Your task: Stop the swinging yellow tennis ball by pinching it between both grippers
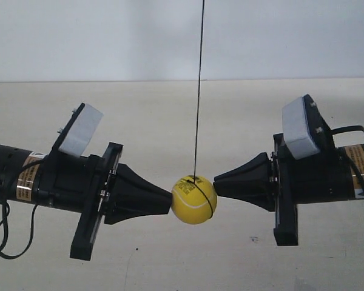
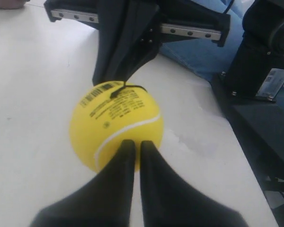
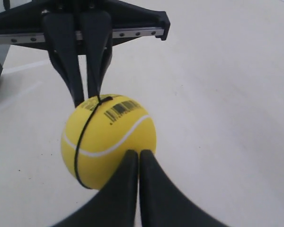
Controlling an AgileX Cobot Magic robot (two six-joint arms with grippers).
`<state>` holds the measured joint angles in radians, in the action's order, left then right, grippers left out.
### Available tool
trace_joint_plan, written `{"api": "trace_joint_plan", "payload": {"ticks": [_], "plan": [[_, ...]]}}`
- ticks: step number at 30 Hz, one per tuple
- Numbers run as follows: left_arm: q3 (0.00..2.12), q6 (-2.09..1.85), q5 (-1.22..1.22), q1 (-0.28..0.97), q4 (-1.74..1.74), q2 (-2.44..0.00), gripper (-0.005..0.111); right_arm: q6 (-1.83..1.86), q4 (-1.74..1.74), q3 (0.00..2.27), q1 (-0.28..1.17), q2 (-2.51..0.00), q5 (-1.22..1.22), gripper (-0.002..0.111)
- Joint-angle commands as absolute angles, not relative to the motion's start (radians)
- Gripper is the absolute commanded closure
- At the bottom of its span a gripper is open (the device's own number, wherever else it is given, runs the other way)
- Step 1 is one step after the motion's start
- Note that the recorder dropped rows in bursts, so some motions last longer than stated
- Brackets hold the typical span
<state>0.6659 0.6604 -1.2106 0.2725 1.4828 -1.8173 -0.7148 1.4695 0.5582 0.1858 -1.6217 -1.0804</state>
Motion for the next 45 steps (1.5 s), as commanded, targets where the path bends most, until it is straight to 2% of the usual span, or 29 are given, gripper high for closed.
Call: {"api": "trace_joint_plan", "payload": {"ticks": [1,45], "plan": [[0.67,0.65,-1.221,0.3,1.455,-1.811,0.102,-0.724,1.477,0.56,0.18,-1.615,-1.087,0.108],[0.671,0.658,-1.221,0.26,1.481,-1.809,0.102,-0.689,1.468,0.56,0.178,-1.615,-1.038,0.108]]}}
